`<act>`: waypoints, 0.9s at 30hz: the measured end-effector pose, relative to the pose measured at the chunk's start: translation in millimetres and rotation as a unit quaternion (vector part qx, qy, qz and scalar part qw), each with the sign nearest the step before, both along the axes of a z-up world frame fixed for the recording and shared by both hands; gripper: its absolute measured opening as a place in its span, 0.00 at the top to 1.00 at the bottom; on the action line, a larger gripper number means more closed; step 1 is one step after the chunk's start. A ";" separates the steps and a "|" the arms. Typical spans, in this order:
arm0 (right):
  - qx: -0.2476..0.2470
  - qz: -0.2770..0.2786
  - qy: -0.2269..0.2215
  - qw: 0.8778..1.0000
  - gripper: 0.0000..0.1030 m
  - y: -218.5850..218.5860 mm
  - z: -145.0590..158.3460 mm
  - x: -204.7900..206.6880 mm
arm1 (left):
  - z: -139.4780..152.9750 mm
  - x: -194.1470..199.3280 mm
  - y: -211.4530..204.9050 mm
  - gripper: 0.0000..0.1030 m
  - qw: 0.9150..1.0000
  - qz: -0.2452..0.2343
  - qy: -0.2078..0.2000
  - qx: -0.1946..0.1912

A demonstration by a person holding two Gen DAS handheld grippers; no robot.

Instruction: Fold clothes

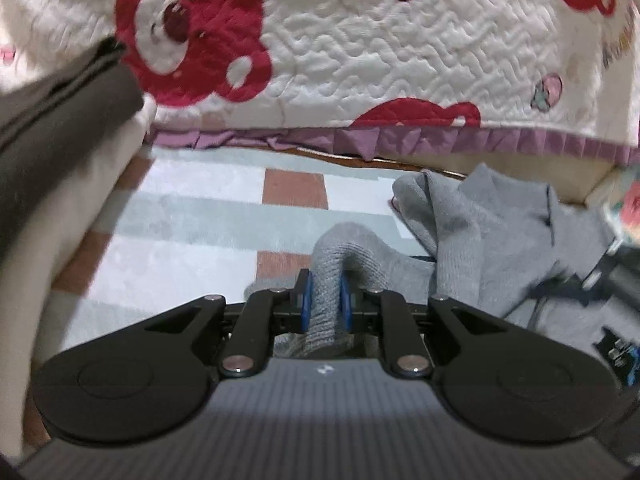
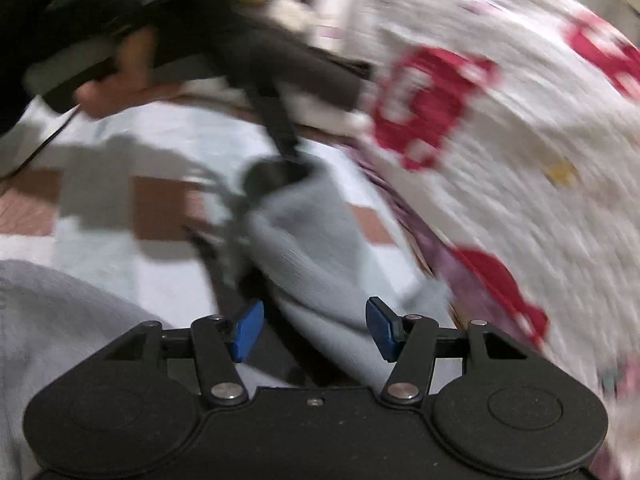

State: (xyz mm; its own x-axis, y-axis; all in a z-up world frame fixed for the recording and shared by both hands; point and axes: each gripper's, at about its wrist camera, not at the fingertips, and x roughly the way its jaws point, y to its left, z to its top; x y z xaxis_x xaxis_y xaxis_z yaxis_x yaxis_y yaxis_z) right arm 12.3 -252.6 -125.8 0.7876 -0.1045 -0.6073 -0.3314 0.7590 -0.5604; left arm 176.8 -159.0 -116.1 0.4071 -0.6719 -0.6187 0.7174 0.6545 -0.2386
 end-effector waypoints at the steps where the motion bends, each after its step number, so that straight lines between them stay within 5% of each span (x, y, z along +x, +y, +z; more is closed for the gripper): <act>1: -0.008 0.011 0.007 1.000 0.41 7.3 -5.4 6.9 | -1.4 1.6 2.9 0.86 1.000 0.000 0.007 -0.004; 5: -0.040 0.009 0.008 0.999 0.48 13.6 -22.8 42.4 | -4.6 5.7 8.6 0.86 1.000 -0.007 0.020 -0.003; 6: -0.015 -0.002 0.004 1.000 0.75 7.6 -18.1 47.9 | -4.4 6.3 10.2 0.86 1.000 -0.009 0.020 -0.003; 7: 0.029 -0.018 -0.002 0.999 0.82 -0.5 -9.0 51.3 | -3.4 6.5 12.4 0.86 1.000 -0.010 0.017 -0.006; 10: 0.171 -0.069 -0.022 0.983 0.83 -28.7 21.1 58.3 | 3.0 6.3 21.3 0.78 1.000 -0.012 0.001 -0.023; 12: 0.285 -0.112 -0.044 0.951 0.82 -58.6 46.1 53.0 | 9.7 5.7 28.8 0.40 0.999 -0.011 -0.016 -0.041; 14: 0.352 -0.140 -0.056 0.924 0.82 -83.1 60.5 45.9 | 12.7 3.1 30.7 0.28 0.998 -0.015 -0.030 -0.055; 19: 0.372 -0.161 -0.067 0.912 0.82 -97.0 74.2 31.8 | 13.7 -16.9 12.1 0.27 0.995 -0.081 -0.022 -0.049; 23: 0.369 -0.152 -0.070 0.914 0.82 -88.7 82.1 23.7 | 9.8 -51.7 -9.3 0.22 0.986 -0.128 -0.111 0.002; 26: 0.366 -0.141 -0.075 0.917 0.82 -83.1 88.3 15.1 | 3.5 -63.0 -21.3 0.23 0.982 -0.108 -0.149 0.036; 27: 0.360 -0.138 -0.077 0.919 0.82 -80.8 90.5 11.7 | 2.6 -60.7 -23.0 0.33 0.986 -0.087 -0.137 0.039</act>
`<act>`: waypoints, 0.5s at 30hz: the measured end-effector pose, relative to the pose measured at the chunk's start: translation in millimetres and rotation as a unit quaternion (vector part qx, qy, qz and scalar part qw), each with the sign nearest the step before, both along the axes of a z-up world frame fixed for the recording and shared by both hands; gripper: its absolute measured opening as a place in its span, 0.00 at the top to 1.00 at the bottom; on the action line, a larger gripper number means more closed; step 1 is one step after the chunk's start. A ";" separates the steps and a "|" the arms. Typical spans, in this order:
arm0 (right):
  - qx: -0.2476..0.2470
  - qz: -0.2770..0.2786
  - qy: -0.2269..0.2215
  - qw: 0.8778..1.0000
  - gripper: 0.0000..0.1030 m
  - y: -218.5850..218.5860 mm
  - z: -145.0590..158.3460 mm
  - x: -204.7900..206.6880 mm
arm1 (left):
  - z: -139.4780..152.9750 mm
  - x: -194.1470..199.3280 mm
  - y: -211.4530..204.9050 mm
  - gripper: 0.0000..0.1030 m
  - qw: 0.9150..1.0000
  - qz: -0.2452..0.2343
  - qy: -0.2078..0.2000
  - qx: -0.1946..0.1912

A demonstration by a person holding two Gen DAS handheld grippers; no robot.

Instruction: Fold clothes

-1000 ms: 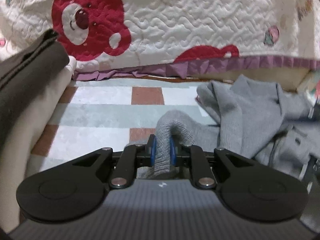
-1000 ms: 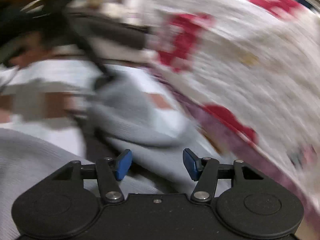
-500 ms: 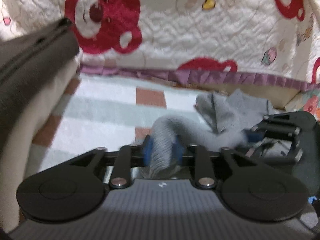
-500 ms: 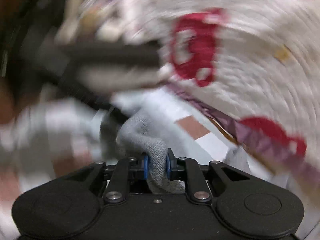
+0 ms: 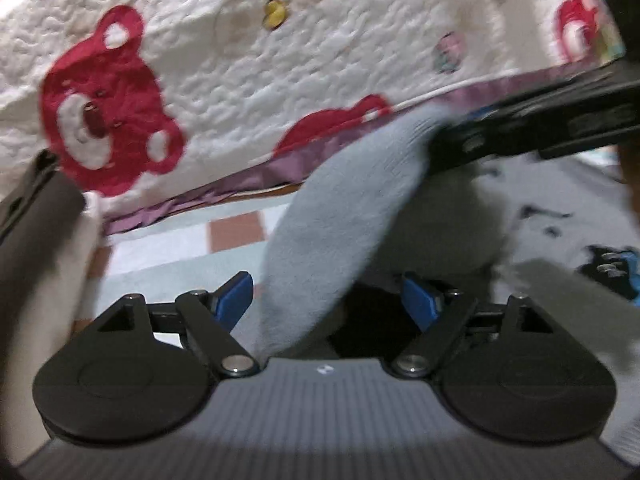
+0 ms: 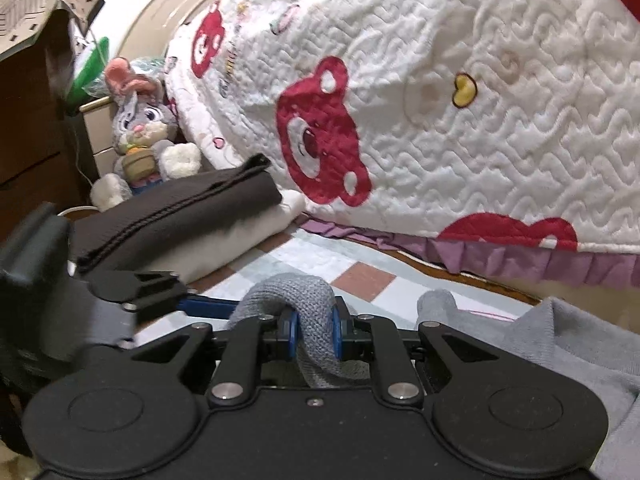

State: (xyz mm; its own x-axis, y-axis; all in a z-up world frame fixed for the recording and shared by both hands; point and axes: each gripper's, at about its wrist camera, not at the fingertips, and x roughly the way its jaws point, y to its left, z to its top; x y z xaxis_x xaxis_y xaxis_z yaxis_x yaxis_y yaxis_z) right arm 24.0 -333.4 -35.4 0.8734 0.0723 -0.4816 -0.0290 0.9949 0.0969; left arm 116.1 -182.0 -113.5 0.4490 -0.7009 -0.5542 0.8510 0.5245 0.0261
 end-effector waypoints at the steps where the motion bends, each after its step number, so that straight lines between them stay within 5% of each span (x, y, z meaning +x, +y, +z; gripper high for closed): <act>1: -0.015 0.001 -0.002 1.000 0.82 2.8 1.4 -3.0 | -1.0 2.4 -1.7 0.42 1.000 0.022 0.011 0.001; 3: -0.045 0.002 -0.006 0.999 0.82 7.5 2.7 -7.7 | 1.7 6.1 -0.2 0.95 0.998 0.048 0.028 -0.006; 6: -0.055 -0.003 -0.015 0.998 0.82 4.0 3.4 -15.2 | 13.7 7.6 8.6 0.95 0.997 0.071 0.030 -0.027; 10: -0.038 -0.027 -0.013 0.999 0.57 -13.3 -0.9 -26.1 | 48.4 14.5 27.2 0.95 0.993 0.104 -0.004 -0.058; 15: -0.022 -0.045 0.026 0.998 0.54 -25.9 -17.4 -39.3 | 114.4 58.9 54.2 0.95 0.986 0.158 -0.030 -0.042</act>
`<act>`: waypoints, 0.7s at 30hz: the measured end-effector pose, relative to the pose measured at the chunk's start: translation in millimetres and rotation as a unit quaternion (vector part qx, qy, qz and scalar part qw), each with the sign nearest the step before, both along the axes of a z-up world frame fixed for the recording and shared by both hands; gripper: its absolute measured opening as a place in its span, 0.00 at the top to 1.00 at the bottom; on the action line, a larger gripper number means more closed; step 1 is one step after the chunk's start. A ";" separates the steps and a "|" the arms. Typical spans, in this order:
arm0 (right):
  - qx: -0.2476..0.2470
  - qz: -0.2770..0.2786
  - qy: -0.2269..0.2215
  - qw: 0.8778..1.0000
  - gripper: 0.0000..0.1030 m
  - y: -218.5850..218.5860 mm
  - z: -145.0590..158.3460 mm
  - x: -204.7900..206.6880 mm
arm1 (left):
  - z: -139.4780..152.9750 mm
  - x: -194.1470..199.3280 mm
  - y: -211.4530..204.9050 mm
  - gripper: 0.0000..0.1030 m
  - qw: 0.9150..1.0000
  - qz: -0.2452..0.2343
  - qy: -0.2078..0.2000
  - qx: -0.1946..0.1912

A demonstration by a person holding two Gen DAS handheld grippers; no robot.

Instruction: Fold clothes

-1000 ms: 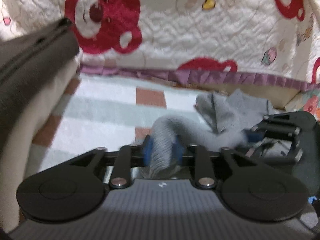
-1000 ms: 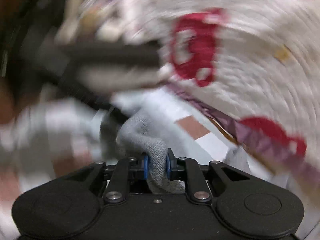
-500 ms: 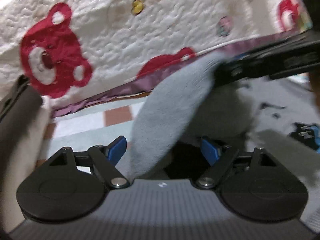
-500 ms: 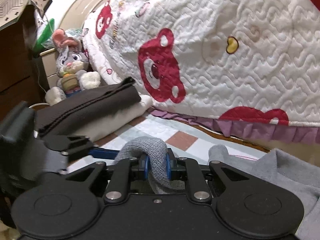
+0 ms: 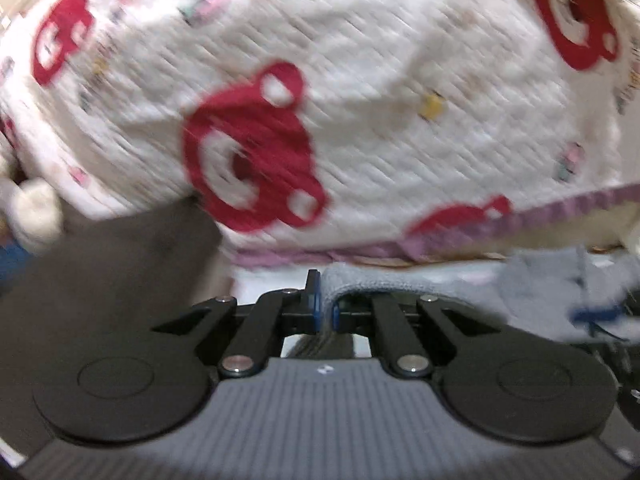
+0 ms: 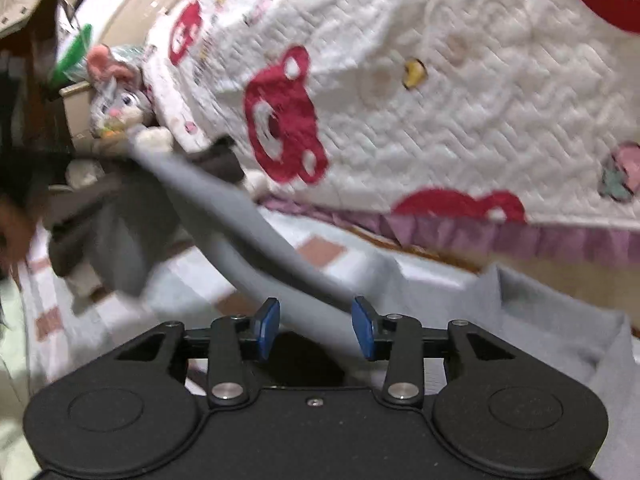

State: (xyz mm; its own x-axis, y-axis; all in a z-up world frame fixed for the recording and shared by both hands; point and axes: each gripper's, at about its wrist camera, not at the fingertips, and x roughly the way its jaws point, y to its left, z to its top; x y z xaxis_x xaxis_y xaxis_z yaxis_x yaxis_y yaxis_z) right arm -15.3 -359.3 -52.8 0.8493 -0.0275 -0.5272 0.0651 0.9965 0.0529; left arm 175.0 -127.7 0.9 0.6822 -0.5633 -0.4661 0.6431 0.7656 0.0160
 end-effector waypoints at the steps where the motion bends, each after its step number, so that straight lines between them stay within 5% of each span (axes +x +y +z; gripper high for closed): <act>1: -0.004 -0.002 0.008 1.000 0.50 1.4 -4.0 -2.8 | 12.5 11.5 6.4 0.95 1.000 0.010 -0.002 0.006; 5: -0.038 0.006 0.059 0.998 0.45 14.8 -25.0 -5.0 | 47.6 50.6 28.8 0.95 0.998 0.045 -0.013 0.039; 10: -0.049 0.042 0.112 0.992 0.42 32.3 -48.4 -4.1 | 48.4 76.7 42.5 0.95 0.993 0.064 -0.011 0.100; 11: -0.053 0.050 0.111 0.991 0.47 36.9 -50.3 -4.2 | 46.5 80.7 42.9 0.95 0.992 0.065 -0.006 0.108; 12: -0.052 0.058 0.112 0.991 0.73 39.5 -50.8 -2.1 | 45.4 84.8 41.8 0.95 0.991 0.066 -0.003 0.116; 13: -0.037 0.061 0.116 0.991 0.86 38.0 -49.2 3.2 | 45.1 88.9 40.1 0.95 0.990 0.066 0.002 0.122; 18: 0.124 0.056 0.123 0.983 0.90 22.6 -39.2 30.0 | 44.6 120.6 23.2 0.95 0.985 0.060 0.044 0.158; 21: 0.195 0.059 0.130 0.970 0.95 19.3 -38.2 43.9 | 38.3 150.8 15.3 0.94 0.975 0.046 0.109 0.190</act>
